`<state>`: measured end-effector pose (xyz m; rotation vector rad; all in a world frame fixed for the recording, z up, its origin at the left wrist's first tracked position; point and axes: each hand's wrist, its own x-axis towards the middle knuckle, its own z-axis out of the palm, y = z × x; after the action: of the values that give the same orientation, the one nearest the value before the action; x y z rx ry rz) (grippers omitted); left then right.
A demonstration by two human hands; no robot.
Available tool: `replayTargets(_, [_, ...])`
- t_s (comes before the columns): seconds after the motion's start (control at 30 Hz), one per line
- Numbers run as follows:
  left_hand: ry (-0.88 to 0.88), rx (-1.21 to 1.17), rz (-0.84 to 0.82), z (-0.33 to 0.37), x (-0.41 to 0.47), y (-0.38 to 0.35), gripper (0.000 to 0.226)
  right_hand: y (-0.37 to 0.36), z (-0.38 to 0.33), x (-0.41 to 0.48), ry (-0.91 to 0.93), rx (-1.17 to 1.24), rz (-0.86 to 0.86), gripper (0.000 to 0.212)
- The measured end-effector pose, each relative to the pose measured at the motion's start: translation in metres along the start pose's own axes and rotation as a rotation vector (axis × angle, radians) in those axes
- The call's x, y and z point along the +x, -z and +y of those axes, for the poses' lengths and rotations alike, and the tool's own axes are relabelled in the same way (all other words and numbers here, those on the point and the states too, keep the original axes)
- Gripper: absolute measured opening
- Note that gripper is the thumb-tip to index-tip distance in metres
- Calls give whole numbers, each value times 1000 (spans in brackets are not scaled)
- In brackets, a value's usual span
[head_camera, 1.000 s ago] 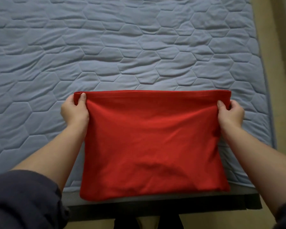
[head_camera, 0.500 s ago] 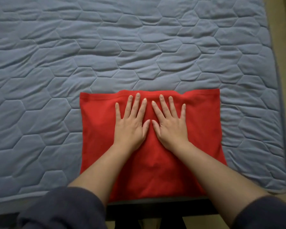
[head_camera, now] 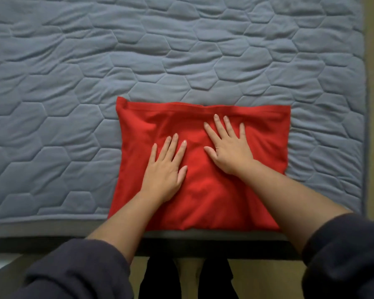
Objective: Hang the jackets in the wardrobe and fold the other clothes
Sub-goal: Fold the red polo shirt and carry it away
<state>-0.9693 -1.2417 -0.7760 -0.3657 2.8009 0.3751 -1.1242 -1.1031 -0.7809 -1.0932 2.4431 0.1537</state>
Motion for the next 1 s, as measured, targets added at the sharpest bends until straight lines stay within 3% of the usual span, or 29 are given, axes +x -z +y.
replayTargets(0.17, [105, -12, -253, 19, -102, 13, 70, 22, -6, -44, 69, -22, -221, 70])
replayTargets(0.27, [157, -208, -187, 45, -138, 19, 39, 37, -10, -57, 62, 9, -301, 68])
replayTargets(0.3, [252, -318, -169, 53, -145, 19, 25, 42, -13, -56, 48, 44, -280, 65])
replayTargets(0.37, [676, -734, -238, 69, -144, 18, 15, 52, -16, -48, 7, 114, -180, 58])
replayTargets(0.43, [1156, -1317, -338, 82, -130, 15, 20, 57, -16, -34, -38, 157, -90, 59])
replayTargets(0.53, [1445, -1966, -220, 97, -108, 5, 23, 60, -13, -7, -73, 167, -48, 63])
replayTargets(0.63, [1529, -2173, -87, 109, -96, -6, 26, 64, -11, 21, -56, 126, -21, 69])
replayTargets(0.77, [1498, -2239, -98, 122, -94, -12, 16, 72, -14, 54, -69, 141, -139, 75])
replayTargets(0.9, [1483, -2321, 72, 126, -94, -11, 12, 84, -15, 75, -60, 146, -236, 58])
replayTargets(1.0, [1410, -2421, 162, 125, -89, -1, 14, 93, -16, 78, -13, 163, -271, 31])
